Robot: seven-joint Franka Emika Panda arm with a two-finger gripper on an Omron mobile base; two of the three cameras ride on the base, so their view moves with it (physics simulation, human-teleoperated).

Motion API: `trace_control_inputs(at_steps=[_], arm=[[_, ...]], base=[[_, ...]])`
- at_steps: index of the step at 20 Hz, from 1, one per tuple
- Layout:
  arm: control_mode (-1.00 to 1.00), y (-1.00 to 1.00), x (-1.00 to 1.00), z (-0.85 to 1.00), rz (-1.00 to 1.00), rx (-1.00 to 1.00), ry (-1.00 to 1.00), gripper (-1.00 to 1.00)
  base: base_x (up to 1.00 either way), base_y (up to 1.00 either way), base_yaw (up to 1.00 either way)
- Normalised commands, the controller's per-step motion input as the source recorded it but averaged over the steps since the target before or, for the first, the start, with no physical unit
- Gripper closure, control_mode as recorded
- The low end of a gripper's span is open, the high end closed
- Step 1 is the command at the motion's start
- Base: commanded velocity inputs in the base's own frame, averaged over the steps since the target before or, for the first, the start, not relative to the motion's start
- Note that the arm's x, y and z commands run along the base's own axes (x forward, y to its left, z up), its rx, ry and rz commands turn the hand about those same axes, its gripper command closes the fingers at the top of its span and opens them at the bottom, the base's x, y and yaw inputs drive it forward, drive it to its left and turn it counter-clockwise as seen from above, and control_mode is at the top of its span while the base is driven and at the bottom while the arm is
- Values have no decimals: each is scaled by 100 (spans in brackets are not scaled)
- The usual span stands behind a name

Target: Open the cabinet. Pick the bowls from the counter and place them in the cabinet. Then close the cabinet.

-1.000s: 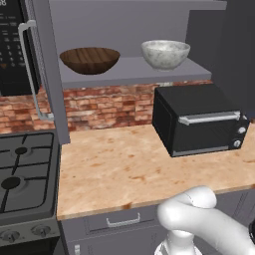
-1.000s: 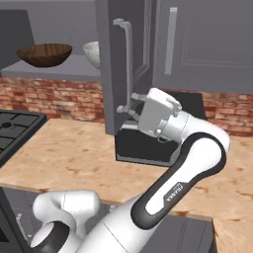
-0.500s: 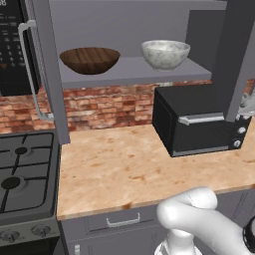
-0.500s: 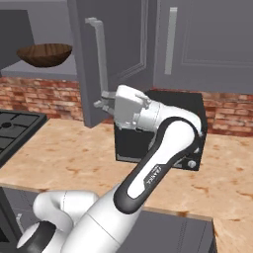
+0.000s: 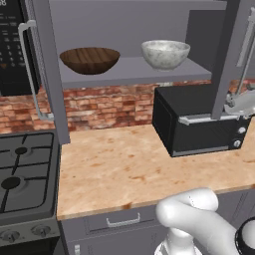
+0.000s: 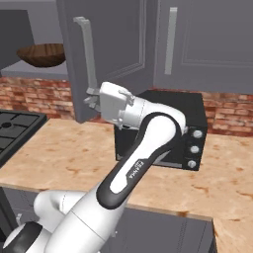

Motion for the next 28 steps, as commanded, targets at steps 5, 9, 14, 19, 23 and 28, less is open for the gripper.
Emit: trace_control_inputs(at_steps=[5,9,14,19,23,28], arm=[[-100,13,1,0,0,0,0,-100],[-100,6,15,0,0,0,0,-100],[-100,1,40,0,0,0,1,-100],[-100,0,63,0,0,0,2,-100],[-100,0,54,0,0,0,1,-100],[-100,0,34,0,0,0,7,-100]], base=[[0,0,0],[0,0,0],[0,0,0],[0,0,0],[0,0,0],[0,0,0]])
